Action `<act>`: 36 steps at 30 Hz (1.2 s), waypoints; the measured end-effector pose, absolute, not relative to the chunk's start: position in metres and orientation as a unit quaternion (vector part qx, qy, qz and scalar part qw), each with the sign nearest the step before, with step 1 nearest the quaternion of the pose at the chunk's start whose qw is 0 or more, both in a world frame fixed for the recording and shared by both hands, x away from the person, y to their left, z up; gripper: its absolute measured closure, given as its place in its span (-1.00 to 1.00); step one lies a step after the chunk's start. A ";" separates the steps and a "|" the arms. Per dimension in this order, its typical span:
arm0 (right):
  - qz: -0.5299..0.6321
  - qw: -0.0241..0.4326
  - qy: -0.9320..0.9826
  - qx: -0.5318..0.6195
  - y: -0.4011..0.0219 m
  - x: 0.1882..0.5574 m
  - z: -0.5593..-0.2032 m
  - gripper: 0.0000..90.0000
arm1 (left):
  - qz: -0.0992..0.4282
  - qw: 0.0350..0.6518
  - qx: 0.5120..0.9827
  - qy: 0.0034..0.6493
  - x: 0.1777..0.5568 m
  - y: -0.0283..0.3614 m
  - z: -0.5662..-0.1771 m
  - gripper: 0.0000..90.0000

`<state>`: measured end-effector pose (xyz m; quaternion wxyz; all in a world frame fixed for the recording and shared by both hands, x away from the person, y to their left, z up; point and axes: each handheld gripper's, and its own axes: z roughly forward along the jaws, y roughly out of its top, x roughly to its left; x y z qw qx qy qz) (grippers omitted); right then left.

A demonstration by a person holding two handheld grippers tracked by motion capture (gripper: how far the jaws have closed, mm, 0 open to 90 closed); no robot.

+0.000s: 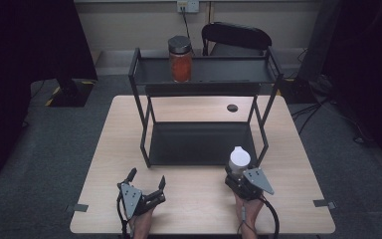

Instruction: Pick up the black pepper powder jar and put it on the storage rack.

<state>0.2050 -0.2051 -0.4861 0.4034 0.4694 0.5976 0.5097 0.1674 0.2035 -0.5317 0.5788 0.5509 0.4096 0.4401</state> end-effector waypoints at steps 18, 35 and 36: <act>0.526 0.404 0.602 0.445 -0.208 0.196 -0.470 -0.32 | 0.440 0.579 0.551 0.409 0.167 0.204 -0.532 -0.97; 0.553 0.398 0.589 0.435 -0.212 0.188 -0.443 -0.32 | 0.440 0.579 0.551 0.410 0.167 0.204 -0.532 -0.97; 0.553 0.399 0.588 0.434 -0.212 0.188 -0.441 -0.32 | 0.440 0.579 0.551 0.410 0.167 0.204 -0.532 -0.97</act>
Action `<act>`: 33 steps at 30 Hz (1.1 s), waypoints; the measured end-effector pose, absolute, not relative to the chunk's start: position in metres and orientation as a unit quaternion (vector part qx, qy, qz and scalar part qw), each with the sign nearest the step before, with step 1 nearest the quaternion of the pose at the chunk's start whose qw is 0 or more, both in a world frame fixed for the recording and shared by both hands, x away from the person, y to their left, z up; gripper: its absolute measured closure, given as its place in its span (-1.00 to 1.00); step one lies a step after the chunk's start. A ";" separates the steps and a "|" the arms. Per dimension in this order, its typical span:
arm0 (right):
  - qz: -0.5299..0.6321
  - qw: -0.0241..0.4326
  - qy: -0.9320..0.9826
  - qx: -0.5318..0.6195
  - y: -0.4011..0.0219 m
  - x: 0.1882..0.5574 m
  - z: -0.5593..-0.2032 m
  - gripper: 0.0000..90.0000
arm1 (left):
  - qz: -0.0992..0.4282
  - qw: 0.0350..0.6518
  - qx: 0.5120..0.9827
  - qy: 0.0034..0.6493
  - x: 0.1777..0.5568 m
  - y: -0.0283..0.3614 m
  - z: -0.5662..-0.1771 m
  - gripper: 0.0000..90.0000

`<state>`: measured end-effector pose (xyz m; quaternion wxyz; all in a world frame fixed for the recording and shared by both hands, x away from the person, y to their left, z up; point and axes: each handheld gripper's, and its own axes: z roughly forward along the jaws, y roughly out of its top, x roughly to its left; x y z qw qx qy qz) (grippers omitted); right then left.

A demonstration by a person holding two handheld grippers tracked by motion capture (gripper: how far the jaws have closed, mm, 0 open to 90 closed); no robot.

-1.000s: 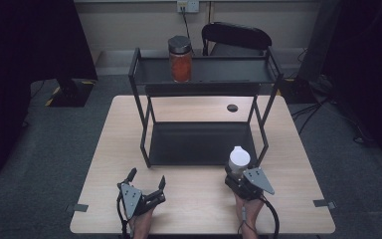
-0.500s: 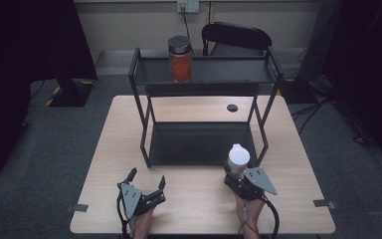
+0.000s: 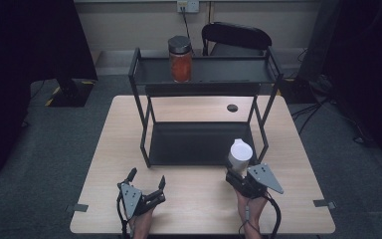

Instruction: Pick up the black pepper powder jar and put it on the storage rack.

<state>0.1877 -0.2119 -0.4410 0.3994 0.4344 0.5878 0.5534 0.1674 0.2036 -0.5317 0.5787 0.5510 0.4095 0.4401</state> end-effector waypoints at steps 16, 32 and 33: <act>0.579 0.404 0.577 0.409 -0.215 0.185 -0.412 -0.32 | 0.440 0.579 0.551 0.410 0.167 0.204 -0.532 -0.97; 0.598 0.409 0.573 0.383 -0.216 0.192 -0.380 -0.32 | 0.440 0.579 0.551 0.409 0.167 0.204 -0.532 -0.97; 0.600 0.409 0.572 0.381 -0.216 0.193 -0.378 -0.32 | 0.440 0.579 0.551 0.409 0.167 0.204 -0.532 -0.97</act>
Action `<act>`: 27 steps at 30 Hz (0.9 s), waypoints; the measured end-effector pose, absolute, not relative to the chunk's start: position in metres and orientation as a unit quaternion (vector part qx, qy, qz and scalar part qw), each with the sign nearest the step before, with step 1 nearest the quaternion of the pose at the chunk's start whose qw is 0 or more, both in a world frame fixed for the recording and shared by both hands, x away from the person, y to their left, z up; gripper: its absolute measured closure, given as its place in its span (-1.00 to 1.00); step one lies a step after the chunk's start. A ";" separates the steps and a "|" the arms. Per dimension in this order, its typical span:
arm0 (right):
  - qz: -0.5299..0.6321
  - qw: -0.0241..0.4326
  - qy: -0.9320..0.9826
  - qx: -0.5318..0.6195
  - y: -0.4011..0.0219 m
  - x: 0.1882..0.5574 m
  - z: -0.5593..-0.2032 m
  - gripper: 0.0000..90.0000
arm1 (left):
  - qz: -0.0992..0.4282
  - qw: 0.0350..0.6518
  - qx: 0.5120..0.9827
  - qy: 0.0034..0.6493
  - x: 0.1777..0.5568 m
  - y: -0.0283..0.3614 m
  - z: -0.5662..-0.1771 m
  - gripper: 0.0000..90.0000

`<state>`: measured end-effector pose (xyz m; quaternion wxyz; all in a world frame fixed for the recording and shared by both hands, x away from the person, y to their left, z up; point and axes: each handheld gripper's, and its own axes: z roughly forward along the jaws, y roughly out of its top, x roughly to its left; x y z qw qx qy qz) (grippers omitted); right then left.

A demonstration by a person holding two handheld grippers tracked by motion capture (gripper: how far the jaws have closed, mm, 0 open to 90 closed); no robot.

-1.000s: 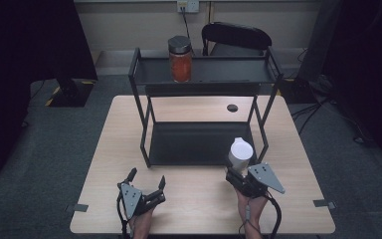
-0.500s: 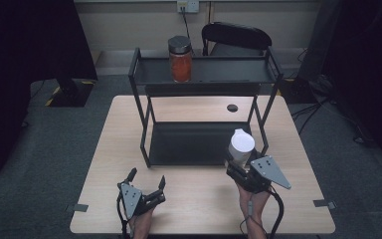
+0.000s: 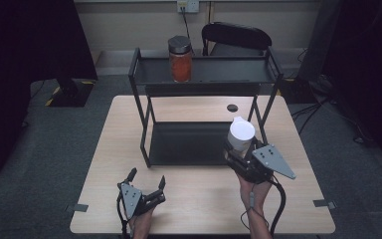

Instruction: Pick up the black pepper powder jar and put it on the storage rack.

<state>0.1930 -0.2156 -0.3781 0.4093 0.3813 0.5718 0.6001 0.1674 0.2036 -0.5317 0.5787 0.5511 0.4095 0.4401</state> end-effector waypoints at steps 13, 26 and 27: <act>0.613 0.414 0.566 0.364 -0.214 0.202 -0.350 -0.32 | 0.440 0.579 0.551 0.409 0.167 0.204 -0.532 -0.97; 0.623 0.419 0.555 0.358 -0.214 0.220 -0.314 -0.32 | 0.440 0.579 0.551 0.409 0.167 0.204 -0.532 -0.97; 0.623 0.419 0.555 0.358 -0.214 0.222 -0.310 -0.32 | 0.440 0.579 0.551 0.409 0.167 0.204 -0.532 -0.97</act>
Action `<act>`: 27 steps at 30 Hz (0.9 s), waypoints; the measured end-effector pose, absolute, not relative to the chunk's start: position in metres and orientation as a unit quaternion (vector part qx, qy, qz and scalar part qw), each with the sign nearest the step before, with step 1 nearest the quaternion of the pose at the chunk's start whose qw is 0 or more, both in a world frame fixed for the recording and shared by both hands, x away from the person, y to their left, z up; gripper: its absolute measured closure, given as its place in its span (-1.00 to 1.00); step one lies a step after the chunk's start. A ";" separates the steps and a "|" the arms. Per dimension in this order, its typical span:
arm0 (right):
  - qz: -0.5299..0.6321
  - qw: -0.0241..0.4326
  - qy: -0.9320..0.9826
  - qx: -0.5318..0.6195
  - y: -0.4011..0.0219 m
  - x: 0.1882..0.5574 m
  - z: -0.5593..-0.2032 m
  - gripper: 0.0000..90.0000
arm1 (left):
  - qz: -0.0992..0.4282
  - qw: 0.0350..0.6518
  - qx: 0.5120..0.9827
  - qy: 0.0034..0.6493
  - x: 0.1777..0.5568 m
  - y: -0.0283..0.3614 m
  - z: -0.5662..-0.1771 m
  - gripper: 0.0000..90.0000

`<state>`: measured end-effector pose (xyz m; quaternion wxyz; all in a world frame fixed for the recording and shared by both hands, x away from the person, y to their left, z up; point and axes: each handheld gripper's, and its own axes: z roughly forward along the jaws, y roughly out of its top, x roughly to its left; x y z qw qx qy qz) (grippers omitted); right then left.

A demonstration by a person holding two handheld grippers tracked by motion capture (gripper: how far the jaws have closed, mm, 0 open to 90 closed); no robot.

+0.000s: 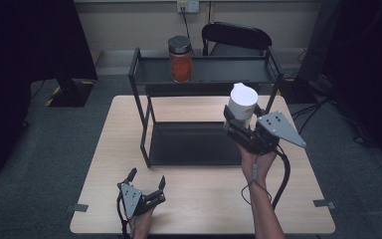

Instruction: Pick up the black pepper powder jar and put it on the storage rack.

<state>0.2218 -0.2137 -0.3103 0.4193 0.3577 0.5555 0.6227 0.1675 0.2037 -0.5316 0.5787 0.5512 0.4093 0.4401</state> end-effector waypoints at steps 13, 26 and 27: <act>0.630 0.413 0.552 0.356 -0.204 0.247 -0.273 -0.32 | 0.440 0.579 0.551 0.409 0.167 0.204 -0.532 -0.97; 0.634 0.418 0.539 0.365 -0.199 0.272 -0.236 -0.32 | 0.440 0.579 0.551 0.409 0.168 0.204 -0.532 -0.97; 0.634 0.418 0.538 0.366 -0.199 0.274 -0.233 -0.32 | 0.440 0.579 0.551 0.409 0.168 0.204 -0.532 -0.97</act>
